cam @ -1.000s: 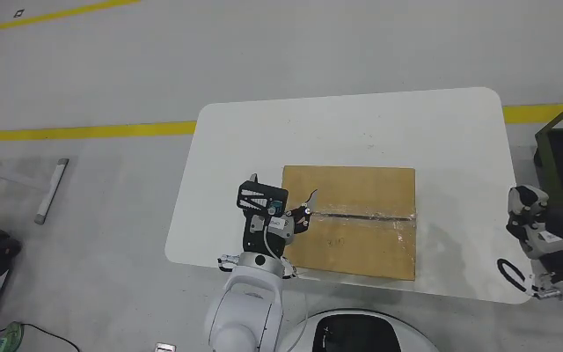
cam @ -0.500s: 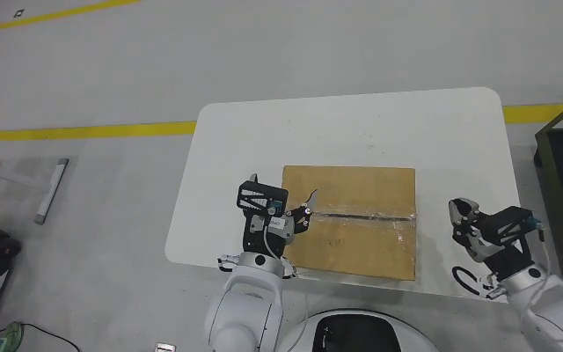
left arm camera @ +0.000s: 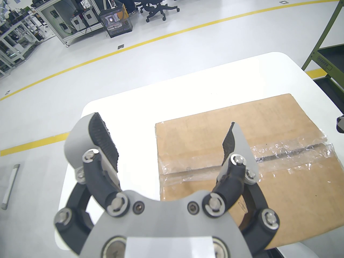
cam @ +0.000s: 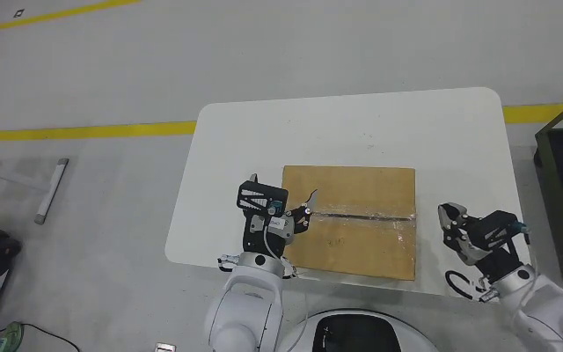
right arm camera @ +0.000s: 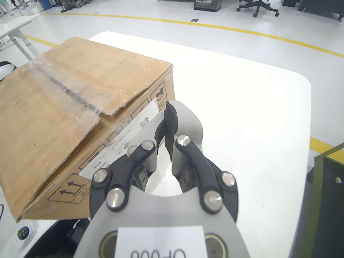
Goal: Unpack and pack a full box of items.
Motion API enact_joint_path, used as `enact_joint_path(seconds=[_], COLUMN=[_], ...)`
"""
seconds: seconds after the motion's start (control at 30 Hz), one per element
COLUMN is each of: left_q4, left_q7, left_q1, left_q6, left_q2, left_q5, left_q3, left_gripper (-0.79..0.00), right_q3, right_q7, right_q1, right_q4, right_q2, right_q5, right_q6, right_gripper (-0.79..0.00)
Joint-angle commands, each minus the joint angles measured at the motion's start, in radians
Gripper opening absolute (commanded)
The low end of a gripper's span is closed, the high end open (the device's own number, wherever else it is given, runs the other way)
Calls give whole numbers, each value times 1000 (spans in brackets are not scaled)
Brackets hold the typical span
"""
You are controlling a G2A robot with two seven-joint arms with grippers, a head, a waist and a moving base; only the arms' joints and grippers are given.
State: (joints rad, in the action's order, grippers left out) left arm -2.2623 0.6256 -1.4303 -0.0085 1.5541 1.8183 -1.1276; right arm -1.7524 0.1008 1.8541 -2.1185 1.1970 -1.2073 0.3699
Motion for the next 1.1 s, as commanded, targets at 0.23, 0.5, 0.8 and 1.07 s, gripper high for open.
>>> enact_joint_path(seconds=[0.23, 0.5, 0.8, 1.07], left_q4=[0, 0, -11, -16], left_q7=[0, 0, -10, 60], left_q1=[0, 0, -18, -14], left_q6=[0, 0, -29, -100], left_q2=[0, 0, -5, -9], left_q5=[0, 0, -8, -38], left_q3=[0, 0, 0, 31], left_gripper=[0, 0, 0, 0], right_q3=[32, 82, 136, 167], right_q7=[-36, -15, 45, 54], right_q1=[43, -7, -91, -127], right_q4=[23, 45, 71, 89], right_q2=[0, 1, 0, -2], right_q5=[-1, 55, 109, 117], right_q6=[37, 60, 65, 75], right_gripper=[-785, -785, -785, -785])
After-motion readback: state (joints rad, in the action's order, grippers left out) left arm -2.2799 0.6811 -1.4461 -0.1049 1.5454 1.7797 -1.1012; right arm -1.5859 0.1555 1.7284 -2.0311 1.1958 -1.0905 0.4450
